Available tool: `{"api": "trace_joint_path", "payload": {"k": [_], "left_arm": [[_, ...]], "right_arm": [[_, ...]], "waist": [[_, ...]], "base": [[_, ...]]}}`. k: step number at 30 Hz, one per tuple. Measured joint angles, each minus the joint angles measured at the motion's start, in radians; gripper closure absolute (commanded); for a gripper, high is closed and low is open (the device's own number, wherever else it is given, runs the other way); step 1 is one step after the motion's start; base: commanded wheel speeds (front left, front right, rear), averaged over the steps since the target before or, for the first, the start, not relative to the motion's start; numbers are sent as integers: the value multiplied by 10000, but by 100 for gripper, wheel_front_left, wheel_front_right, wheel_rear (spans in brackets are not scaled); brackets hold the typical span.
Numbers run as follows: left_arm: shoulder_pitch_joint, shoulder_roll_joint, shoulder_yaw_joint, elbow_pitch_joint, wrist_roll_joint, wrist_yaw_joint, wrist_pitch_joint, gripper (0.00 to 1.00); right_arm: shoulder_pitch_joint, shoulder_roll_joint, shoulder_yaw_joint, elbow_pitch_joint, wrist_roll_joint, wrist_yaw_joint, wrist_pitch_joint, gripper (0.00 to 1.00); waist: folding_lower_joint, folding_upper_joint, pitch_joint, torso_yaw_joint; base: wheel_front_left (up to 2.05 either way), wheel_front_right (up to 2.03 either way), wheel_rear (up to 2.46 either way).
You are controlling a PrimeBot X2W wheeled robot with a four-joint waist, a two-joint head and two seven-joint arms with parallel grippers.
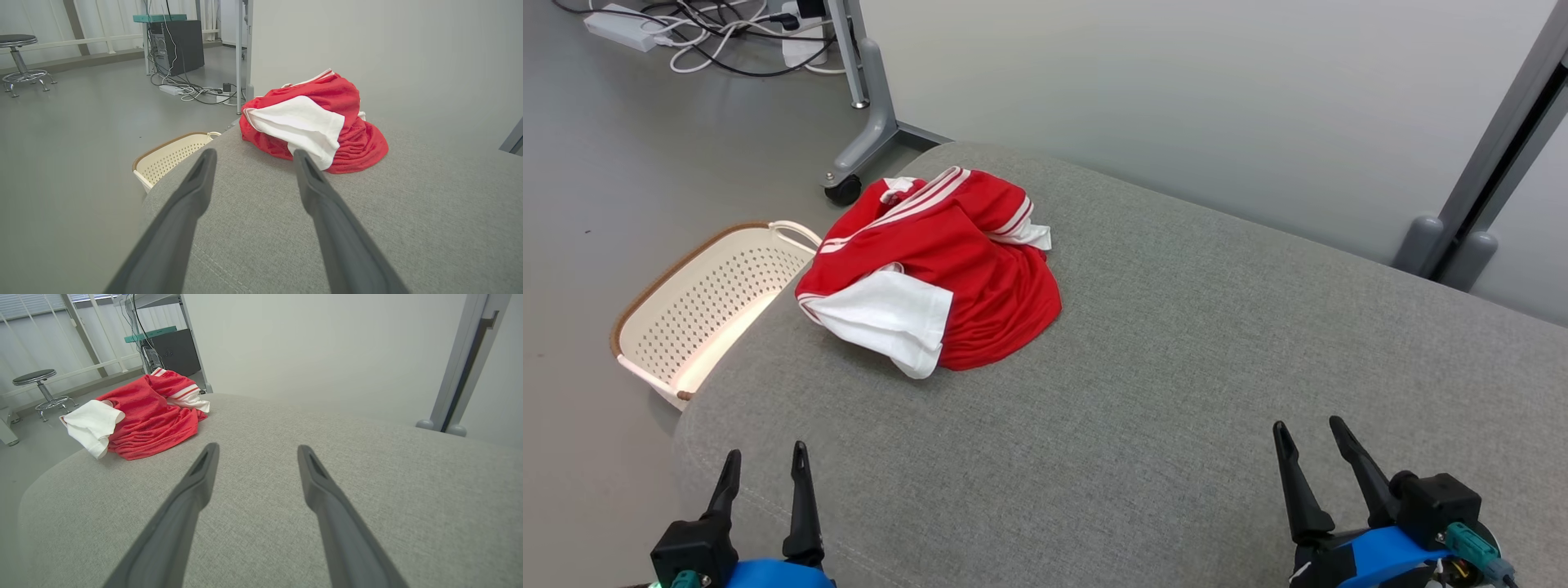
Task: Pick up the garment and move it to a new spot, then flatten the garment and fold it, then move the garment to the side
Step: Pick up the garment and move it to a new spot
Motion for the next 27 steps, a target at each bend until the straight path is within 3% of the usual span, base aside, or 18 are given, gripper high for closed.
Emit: {"api": "trace_joint_path", "payload": {"k": [11,19,23,26,27], "left_arm": [[-19,75,151,-809,-368,61,368,0],[-1655,966,362,-1739,-679,-324,2004,0],[-3369,1453,807,-1206,-1684,-844,3473,0],[-3966,1628,1091,-786,-2138,-903,3946,0],[-4442,1887,1298,-303,-2428,-907,4583,0]], "right_arm": [[-24,2,-173,27,-67,0,17,0],[-162,0,-261,-230,-232,0,171,0],[-389,0,-169,-539,-337,0,351,0],[-485,2,-15,-656,-341,0,395,0],[-628,2,111,-821,-357,0,470,0]], "waist": [[-1,-1,-10,-28],[0,-1,535,-433],[2,0,1147,-1047],[0,3,1442,-1418],[0,3,1763,-1845]], "base": [[0,0,0],[0,0,0],[0,0,0],[0,0,0],[0,0,0]]}}
